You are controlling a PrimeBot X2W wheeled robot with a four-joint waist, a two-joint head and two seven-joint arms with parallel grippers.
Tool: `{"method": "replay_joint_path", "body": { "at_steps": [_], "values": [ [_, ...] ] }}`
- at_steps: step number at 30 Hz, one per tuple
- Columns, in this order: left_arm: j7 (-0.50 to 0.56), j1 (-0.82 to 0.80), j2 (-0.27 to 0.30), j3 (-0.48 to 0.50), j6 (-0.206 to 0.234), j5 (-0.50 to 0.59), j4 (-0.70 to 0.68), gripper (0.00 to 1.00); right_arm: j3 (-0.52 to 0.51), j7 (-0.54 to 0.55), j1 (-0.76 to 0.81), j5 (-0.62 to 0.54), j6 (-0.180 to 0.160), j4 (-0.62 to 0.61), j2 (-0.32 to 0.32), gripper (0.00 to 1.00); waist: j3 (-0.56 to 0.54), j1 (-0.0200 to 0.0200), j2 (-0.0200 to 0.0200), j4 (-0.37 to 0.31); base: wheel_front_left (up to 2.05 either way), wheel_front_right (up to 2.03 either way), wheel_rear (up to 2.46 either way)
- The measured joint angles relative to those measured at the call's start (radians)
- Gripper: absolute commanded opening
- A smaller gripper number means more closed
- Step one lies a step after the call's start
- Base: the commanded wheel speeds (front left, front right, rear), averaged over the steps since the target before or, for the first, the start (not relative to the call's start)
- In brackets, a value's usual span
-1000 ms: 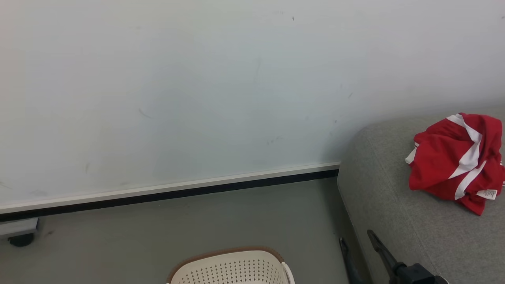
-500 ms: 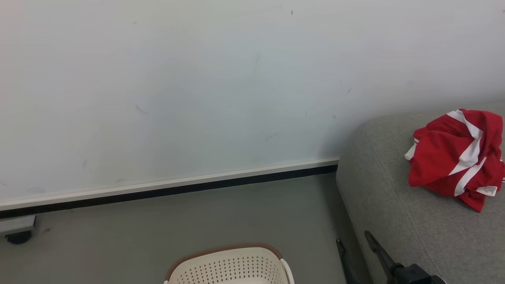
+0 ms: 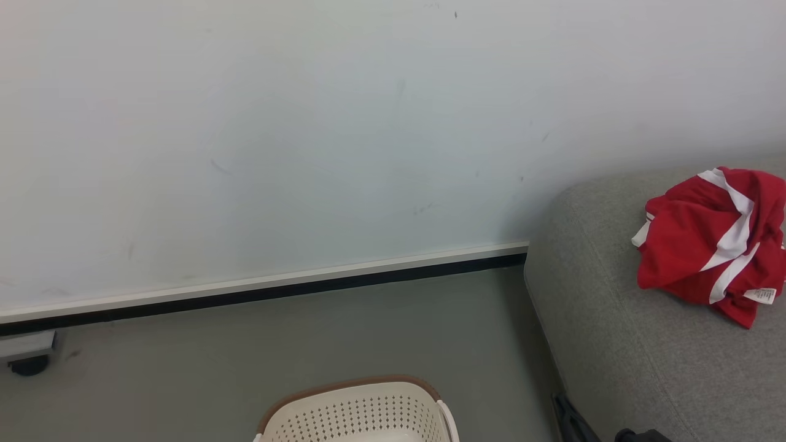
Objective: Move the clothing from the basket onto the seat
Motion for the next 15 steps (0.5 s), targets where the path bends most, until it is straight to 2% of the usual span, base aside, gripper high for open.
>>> {"method": "replay_joint_path", "body": {
  "at_steps": [15],
  "values": [
    [0.068,-0.034,0.000,0.013,-0.012,-0.292,0.025,0.00,-0.056,0.061,-0.018,0.309,0.000,0.001,0.000,0.00,0.013,0.0000,0.0000,0.005,0.00,0.00,0.00]
  ]
}}
